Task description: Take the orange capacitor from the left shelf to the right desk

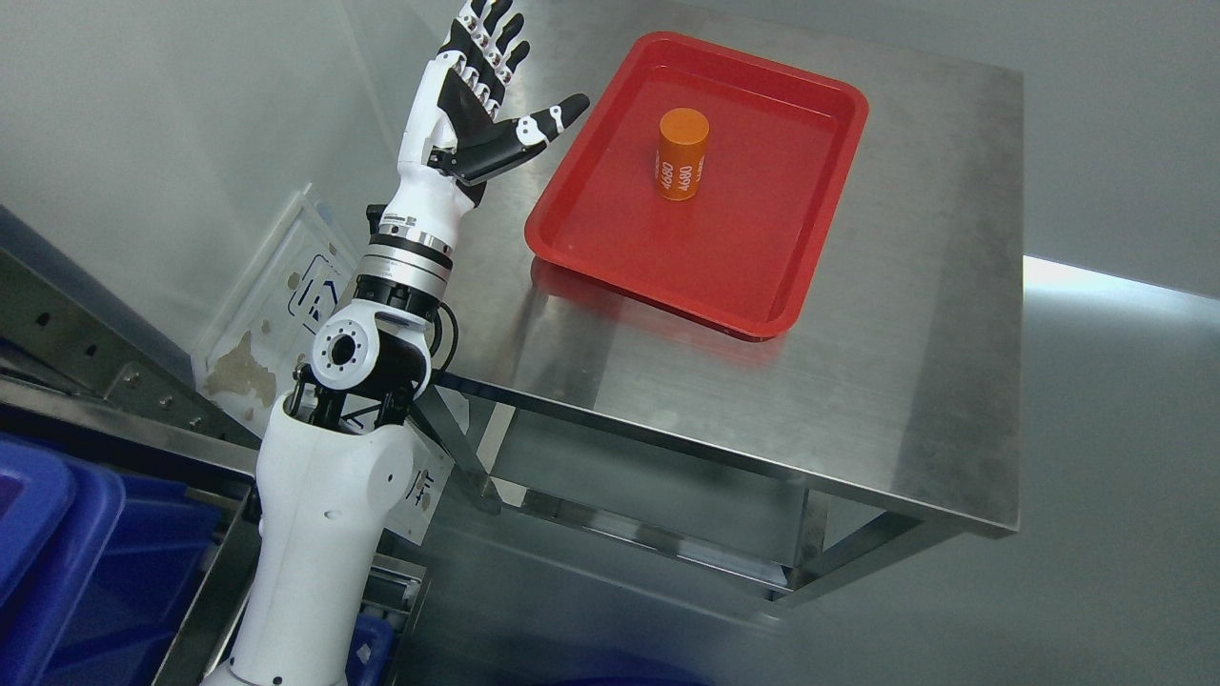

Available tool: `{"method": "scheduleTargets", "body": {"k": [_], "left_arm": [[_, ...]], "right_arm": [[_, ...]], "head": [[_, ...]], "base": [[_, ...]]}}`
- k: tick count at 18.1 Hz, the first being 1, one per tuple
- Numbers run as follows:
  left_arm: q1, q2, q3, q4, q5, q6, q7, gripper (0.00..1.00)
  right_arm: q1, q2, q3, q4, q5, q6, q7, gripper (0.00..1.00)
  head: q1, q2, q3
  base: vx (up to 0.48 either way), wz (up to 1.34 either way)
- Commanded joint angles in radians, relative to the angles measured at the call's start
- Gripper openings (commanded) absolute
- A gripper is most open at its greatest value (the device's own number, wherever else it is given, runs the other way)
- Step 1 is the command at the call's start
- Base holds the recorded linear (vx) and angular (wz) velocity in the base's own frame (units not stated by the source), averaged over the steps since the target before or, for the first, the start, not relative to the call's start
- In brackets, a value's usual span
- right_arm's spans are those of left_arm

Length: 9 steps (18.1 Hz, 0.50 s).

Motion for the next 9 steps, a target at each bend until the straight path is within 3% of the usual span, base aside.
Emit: {"method": "scheduleTargets", "body": {"k": [1, 9], "left_arm": [[0.086, 0.017, -0.023, -0.049, -0.002, -0.058, -0.028, 1.00], [0.133, 0.017, -0.001, -0.049, -0.003, -0.167, -0.029, 1.00]], "right_arm": [[0.021, -0.018, -0.011, -0.017, 0.008, 0.001, 0.000, 1.00], [0.023, -0.018, -0.011, -0.017, 0.006, 0.001, 0.000, 1.00]], "head": [[0.0000, 0.000, 0.000], [0.0000, 0.000, 0.000]], "base": [[0.000, 0.00], [0.000, 0.00]]}}
